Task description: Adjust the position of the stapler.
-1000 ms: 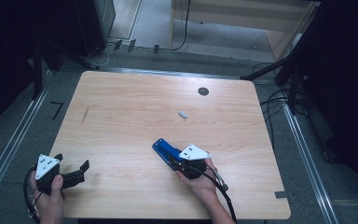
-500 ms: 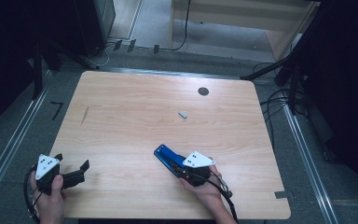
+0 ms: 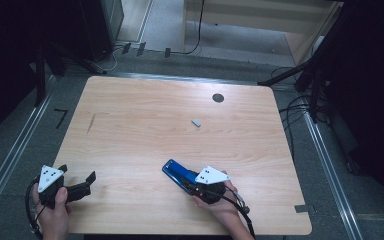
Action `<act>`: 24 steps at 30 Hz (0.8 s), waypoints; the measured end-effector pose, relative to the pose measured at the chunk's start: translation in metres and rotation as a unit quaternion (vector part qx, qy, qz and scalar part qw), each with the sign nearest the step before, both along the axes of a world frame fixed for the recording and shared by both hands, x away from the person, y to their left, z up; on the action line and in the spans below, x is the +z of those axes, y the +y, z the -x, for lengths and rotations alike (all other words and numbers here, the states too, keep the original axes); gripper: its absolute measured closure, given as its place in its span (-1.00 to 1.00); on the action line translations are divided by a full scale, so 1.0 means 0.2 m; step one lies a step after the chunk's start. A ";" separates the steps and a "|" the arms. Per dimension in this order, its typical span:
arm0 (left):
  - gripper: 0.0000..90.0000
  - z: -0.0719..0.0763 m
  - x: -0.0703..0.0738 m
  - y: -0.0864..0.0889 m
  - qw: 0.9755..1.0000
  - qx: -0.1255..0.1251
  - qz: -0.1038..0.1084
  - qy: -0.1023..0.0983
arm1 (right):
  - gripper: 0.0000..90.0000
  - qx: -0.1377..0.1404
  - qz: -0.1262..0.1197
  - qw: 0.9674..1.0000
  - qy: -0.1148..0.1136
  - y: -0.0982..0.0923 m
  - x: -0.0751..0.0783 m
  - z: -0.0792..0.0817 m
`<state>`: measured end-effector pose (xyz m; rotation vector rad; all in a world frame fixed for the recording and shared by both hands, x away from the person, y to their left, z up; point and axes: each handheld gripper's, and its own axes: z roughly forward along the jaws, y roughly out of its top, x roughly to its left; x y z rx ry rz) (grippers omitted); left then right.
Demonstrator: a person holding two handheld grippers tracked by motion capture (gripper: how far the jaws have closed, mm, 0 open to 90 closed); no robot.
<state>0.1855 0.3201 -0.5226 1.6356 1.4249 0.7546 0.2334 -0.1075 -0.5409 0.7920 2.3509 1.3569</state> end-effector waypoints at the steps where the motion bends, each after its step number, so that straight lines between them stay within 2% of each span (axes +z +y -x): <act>1: -1.00 0.00 0.00 0.00 1.000 -0.001 0.001 0.000 | 0.50 0.003 0.001 1.000 0.000 0.00 0.00 0.00; 10: -1.00 0.00 0.00 0.00 1.000 -0.002 0.003 0.001 | 0.50 0.035 0.004 0.999 -0.004 0.00 0.00 0.04; 18: -1.00 0.00 0.00 0.00 1.000 -0.001 0.003 0.000 | 0.48 0.036 -0.006 0.999 0.009 0.00 0.00 0.03; 19: -1.00 0.00 0.00 0.00 1.000 -0.001 0.003 0.000 | 0.46 0.034 -0.007 0.999 0.010 0.00 0.00 0.03; 20: -1.00 0.00 0.00 0.00 1.000 -0.002 0.004 0.000 | 0.33 0.029 -0.013 0.999 0.011 0.00 0.00 0.03; 24: -1.00 0.00 0.00 0.00 1.000 -0.002 0.000 0.002 | 0.01 0.017 -0.039 0.999 0.022 -0.03 0.01 0.04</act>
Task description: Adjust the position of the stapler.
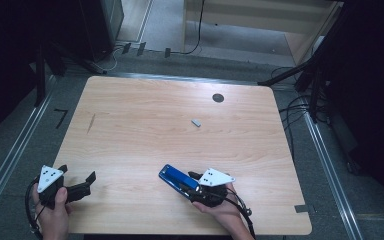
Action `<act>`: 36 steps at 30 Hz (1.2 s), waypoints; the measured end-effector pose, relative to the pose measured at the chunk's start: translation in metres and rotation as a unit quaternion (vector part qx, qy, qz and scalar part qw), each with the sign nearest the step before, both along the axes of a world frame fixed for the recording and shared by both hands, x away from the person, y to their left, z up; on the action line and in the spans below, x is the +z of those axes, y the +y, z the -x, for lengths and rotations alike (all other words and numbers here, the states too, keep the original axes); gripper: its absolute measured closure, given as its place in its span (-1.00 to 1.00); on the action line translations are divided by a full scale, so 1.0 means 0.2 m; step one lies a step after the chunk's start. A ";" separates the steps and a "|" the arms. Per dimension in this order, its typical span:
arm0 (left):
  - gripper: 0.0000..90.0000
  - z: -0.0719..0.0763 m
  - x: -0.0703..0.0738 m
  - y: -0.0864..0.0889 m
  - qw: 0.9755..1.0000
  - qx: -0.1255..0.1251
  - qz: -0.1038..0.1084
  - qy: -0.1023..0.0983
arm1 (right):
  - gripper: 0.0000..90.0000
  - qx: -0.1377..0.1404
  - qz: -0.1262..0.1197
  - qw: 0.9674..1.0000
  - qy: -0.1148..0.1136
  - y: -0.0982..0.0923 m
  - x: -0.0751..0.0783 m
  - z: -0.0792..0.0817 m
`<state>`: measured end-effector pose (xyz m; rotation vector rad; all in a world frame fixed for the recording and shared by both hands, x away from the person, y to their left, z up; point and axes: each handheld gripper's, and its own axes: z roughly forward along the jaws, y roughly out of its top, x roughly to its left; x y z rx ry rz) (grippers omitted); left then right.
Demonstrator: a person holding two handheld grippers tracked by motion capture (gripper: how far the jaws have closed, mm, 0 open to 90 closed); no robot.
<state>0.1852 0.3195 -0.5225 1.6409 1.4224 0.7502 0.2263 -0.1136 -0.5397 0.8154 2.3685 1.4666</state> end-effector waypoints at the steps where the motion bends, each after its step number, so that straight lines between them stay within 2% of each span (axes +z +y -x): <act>1: -1.00 0.00 0.00 0.00 1.000 0.001 -0.005 0.002 | -0.04 -0.003 -0.004 1.000 0.001 -0.01 0.00 0.00; 6: -1.00 -0.01 0.01 -0.02 1.000 -0.003 -0.020 0.012 | -0.23 -0.010 -0.008 1.000 0.007 -0.03 0.01 0.03; 9: -1.00 0.00 0.04 -0.03 1.000 -0.021 0.002 0.001 | -0.28 -0.016 -0.011 1.000 0.007 -0.06 0.01 0.04; 12: -1.00 0.00 0.06 -0.08 0.999 -0.032 -0.011 -0.005 | -0.31 -0.023 -0.010 1.000 0.007 -0.08 0.02 0.05; 15: -0.88 0.01 0.06 -0.15 0.999 -0.044 -0.017 -0.004 | -0.31 -0.032 -0.020 0.999 0.004 -0.12 0.04 0.07; 17: -0.82 0.01 0.06 -0.18 0.998 -0.056 -0.014 -0.006 | -0.31 -0.035 -0.019 0.999 0.001 -0.14 0.05 0.08; 19: -0.67 0.02 0.07 -0.21 0.998 -0.066 -0.007 -0.009 | -0.30 -0.040 -0.018 0.999 0.000 -0.16 0.06 0.09; 21: -0.65 0.02 0.07 -0.24 0.997 -0.078 -0.004 -0.012 | -0.29 -0.044 -0.015 0.999 0.001 -0.18 0.06 0.10; 27: -0.36 0.03 0.07 -0.34 0.995 -0.103 -0.004 -0.013 | -0.29 -0.056 -0.016 0.998 0.001 -0.23 0.06 0.12; 28: -0.30 0.04 0.07 -0.38 0.993 -0.114 -0.004 -0.015 | -0.29 -0.061 -0.014 0.998 0.001 -0.24 0.06 0.13; 29: -0.25 0.04 0.07 -0.38 0.993 -0.114 -0.004 -0.015 | -0.29 -0.061 -0.014 0.998 0.001 -0.24 0.06 0.13; 31: -0.08 0.04 0.07 -0.46 0.990 -0.139 0.004 -0.014 | -0.29 -0.061 -0.015 0.998 0.002 -0.26 0.06 0.14; 32: 0.02 0.04 0.07 -0.46 0.990 -0.139 0.004 -0.014 | -0.29 -0.061 -0.015 0.998 0.002 -0.26 0.06 0.14; 34: 0.21 0.04 0.06 -0.53 0.985 -0.171 0.016 -0.008 | -0.27 -0.061 -0.016 0.998 0.005 -0.26 0.06 0.16; 35: 0.30 0.04 0.06 -0.53 0.985 -0.171 0.016 -0.008 | -0.27 -0.061 -0.016 0.998 0.005 -0.26 0.06 0.16; 36: 0.42 0.04 0.05 -0.57 0.982 -0.185 0.021 -0.006 | -0.27 -0.061 -0.015 0.998 0.004 -0.26 0.06 0.17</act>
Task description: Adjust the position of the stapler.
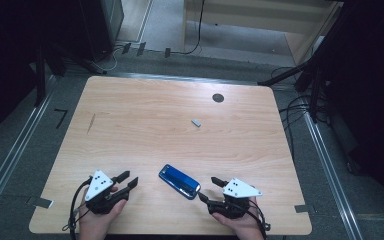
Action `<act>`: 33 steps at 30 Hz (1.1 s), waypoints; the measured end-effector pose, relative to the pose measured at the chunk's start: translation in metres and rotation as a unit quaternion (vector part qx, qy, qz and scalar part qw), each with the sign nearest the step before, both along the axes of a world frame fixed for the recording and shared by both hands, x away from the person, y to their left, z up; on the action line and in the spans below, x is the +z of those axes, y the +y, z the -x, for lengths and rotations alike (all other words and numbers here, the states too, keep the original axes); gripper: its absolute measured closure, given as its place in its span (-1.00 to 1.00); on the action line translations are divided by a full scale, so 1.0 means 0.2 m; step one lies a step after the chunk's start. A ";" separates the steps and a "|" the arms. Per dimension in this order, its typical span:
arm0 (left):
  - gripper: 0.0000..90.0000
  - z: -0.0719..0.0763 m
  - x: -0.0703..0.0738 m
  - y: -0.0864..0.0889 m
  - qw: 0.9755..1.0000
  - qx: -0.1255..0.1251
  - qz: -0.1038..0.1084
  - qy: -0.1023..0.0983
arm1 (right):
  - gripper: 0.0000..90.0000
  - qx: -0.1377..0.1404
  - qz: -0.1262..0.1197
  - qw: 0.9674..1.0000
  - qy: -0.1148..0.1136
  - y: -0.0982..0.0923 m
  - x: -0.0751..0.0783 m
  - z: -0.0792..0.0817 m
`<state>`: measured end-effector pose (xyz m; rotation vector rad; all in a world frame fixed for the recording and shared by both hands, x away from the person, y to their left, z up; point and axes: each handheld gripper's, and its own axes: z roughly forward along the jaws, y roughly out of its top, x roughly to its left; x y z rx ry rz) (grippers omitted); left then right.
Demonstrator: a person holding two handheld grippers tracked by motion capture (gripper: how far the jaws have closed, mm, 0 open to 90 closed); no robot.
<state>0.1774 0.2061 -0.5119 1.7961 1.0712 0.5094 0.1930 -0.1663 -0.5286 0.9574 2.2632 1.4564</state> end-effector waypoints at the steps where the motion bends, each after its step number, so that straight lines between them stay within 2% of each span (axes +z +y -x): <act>1: 0.50 -0.01 -0.01 -0.06 1.000 -0.028 0.000 0.009 | -0.27 -0.001 -0.002 1.000 0.000 0.00 0.00 0.00; 5: 0.69 -0.01 -0.02 -0.15 0.998 -0.060 0.002 0.013 | -0.27 -0.002 -0.003 1.000 0.004 -0.01 -0.01 0.01; 8: 0.70 -0.01 -0.02 -0.18 0.997 -0.071 0.001 0.012 | -0.27 -0.004 -0.002 1.000 0.005 -0.01 -0.01 0.01; 11: 0.73 -0.03 -0.03 -0.20 0.996 -0.082 0.013 0.018 | -0.27 -0.005 -0.004 1.000 0.004 -0.01 -0.01 0.01; 12: 0.73 -0.03 -0.03 -0.21 0.996 -0.081 0.023 0.023 | -0.27 -0.005 -0.004 1.000 0.004 -0.01 -0.01 0.01; 13: 0.72 -0.03 -0.03 -0.21 0.996 -0.081 0.023 0.023 | -0.27 -0.007 -0.004 1.000 0.004 -0.01 -0.01 0.01; 14: 0.72 -0.04 -0.03 -0.22 0.995 -0.087 0.039 0.029 | -0.27 -0.007 -0.004 1.000 0.003 -0.01 -0.01 0.01; 17: 0.73 -0.04 -0.04 -0.25 0.995 -0.089 0.026 0.029 | -0.26 -0.008 -0.003 1.000 0.005 -0.01 -0.01 0.01; 21: 0.76 -0.05 -0.04 -0.27 0.995 -0.094 0.020 0.032 | -0.26 -0.005 0.000 1.000 0.007 -0.01 -0.02 0.00; 22: 0.77 -0.05 -0.04 -0.29 0.995 -0.096 0.011 0.035 | -0.26 -0.005 0.003 1.000 0.009 0.00 -0.02 0.00; 25: 0.80 -0.05 -0.05 -0.32 0.993 -0.113 0.005 0.038 | -0.26 -0.008 0.009 1.000 0.012 0.00 -0.03 0.00; 28: 0.83 -0.05 -0.04 -0.36 0.992 -0.119 -0.001 0.034 | -0.26 -0.008 0.010 1.000 0.013 0.01 -0.03 0.00; 33: 0.91 -0.07 -0.05 -0.40 0.991 -0.129 -0.008 0.028 | -0.12 -0.008 0.007 1.000 0.010 0.01 -0.03 0.00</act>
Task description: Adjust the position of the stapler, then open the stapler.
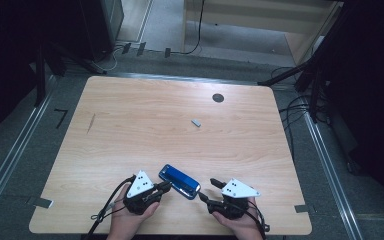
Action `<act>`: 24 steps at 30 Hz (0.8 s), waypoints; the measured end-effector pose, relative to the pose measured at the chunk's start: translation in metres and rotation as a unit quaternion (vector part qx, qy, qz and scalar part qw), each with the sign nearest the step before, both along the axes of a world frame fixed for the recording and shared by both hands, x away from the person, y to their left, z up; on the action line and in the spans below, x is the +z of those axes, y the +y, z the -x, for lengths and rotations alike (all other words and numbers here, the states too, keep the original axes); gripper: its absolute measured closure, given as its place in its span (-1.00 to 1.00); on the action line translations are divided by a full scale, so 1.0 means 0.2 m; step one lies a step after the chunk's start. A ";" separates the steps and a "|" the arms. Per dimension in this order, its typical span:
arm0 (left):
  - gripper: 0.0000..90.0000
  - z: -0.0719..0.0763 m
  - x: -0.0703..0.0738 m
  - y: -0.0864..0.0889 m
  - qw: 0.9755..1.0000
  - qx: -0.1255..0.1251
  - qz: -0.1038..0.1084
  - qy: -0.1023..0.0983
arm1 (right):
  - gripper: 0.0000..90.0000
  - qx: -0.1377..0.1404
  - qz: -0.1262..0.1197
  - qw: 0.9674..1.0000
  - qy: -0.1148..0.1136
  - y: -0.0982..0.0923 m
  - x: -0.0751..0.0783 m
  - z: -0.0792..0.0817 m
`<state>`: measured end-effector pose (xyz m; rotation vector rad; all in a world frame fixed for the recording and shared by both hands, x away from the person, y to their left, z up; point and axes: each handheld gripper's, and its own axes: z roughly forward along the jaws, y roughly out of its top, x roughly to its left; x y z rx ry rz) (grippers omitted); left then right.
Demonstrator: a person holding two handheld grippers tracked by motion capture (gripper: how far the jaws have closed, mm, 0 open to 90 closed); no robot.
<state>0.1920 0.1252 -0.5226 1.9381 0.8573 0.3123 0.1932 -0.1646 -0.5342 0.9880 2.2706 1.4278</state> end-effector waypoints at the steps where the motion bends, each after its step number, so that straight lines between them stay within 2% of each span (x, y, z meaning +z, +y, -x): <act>1: 0.93 0.00 -0.01 -0.01 1.000 -0.002 0.000 0.000 | -0.09 -0.001 -0.002 1.000 0.000 0.00 0.00 0.00; 4: 1.00 -0.01 -0.02 -0.02 1.000 -0.012 -0.003 0.003 | -0.04 0.002 -0.004 1.000 0.003 -0.01 -0.01 0.00; 6: 1.00 -0.01 -0.03 -0.03 1.000 -0.015 -0.005 -0.008 | 0.03 0.001 -0.005 1.000 0.002 -0.02 -0.01 0.00; 8: 1.00 -0.01 -0.03 -0.04 1.000 -0.022 -0.007 -0.009 | 0.12 0.008 -0.008 1.000 0.004 -0.02 -0.01 0.00; 11: 1.00 -0.01 -0.04 -0.05 1.000 -0.023 0.001 -0.014 | 0.20 0.014 -0.010 1.000 -0.003 -0.02 -0.02 0.01; 12: 1.00 -0.01 -0.04 -0.05 1.000 -0.022 0.001 -0.015 | 0.30 0.013 -0.012 1.000 0.003 -0.02 -0.02 0.02; 15: 1.00 -0.02 -0.04 -0.05 1.000 -0.019 0.003 -0.017 | 0.34 0.019 -0.011 1.000 0.012 -0.01 -0.02 0.02; 19: 1.00 -0.02 -0.03 -0.04 1.000 -0.012 0.014 -0.022 | 0.64 0.011 -0.004 1.000 0.015 -0.01 -0.02 0.03; 20: 1.00 -0.02 -0.03 -0.04 1.000 -0.012 0.014 -0.022 | 0.64 0.011 -0.004 1.000 0.015 -0.01 -0.02 0.03; 21: 1.00 -0.03 -0.03 -0.04 1.000 -0.012 0.014 -0.022 | 0.75 0.007 -0.006 1.000 0.018 -0.02 -0.02 0.03; 22: 1.00 -0.03 -0.03 -0.04 1.000 -0.013 0.013 -0.020 | 0.96 0.010 -0.013 0.999 0.030 -0.03 -0.02 0.03; 24: 1.00 -0.03 -0.03 -0.04 1.000 -0.012 0.011 -0.014 | 1.00 0.011 -0.013 0.999 0.035 -0.03 -0.02 0.03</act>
